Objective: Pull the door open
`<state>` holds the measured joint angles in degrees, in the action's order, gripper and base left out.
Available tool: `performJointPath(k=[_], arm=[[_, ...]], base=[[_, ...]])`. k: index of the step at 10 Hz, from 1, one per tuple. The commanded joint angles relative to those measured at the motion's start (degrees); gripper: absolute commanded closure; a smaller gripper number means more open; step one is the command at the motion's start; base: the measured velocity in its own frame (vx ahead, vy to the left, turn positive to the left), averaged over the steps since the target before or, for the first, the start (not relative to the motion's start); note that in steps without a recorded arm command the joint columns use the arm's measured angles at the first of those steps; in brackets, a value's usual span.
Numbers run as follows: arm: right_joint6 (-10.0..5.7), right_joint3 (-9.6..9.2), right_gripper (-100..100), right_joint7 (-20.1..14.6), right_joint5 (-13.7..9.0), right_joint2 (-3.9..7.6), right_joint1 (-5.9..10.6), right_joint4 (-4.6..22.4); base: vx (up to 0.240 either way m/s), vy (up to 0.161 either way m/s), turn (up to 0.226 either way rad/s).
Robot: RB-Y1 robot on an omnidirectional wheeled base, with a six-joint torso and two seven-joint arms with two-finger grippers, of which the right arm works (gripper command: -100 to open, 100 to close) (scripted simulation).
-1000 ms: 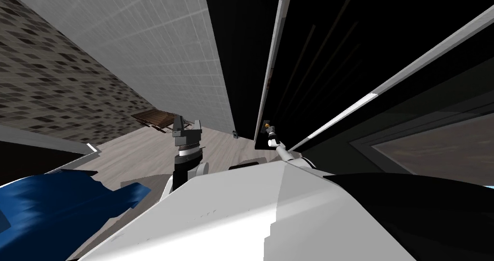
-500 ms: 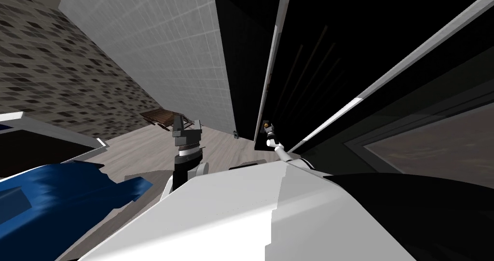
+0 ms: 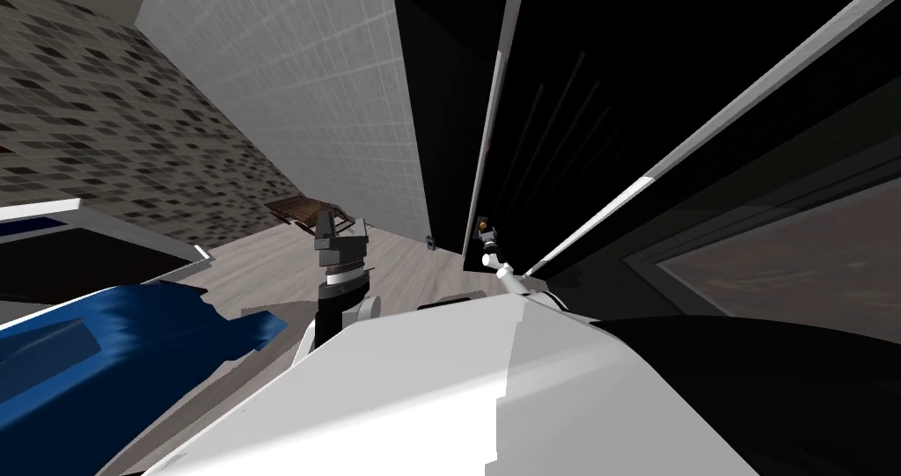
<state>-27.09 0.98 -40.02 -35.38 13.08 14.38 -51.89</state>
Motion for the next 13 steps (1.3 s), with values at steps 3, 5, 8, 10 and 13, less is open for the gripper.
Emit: performJointPath(k=[3,5,8,10,13], arm=[[0.59,-0.48,-100,-5.89,-4.31,-2.33,0.31,-1.1],[1.0,-0.66,-100,-8.69,-6.5,-3.52,0.21,-2.06],[1.52,-0.89,-100,-12.11,-9.17,-4.97,0.1,-3.23],[1.74,-0.99,-100,-13.63,-10.35,-5.61,0.04,-3.74],[1.56,-0.17,-100,-16.06,-10.76,-1.93,-1.1,-3.28]], base=[[-0.101,-0.042,0.045],[-0.101,-0.032,0.04],[-0.086,-0.041,0.031],[-0.07,-0.039,0.019],[0.1,0.027,0.137]])
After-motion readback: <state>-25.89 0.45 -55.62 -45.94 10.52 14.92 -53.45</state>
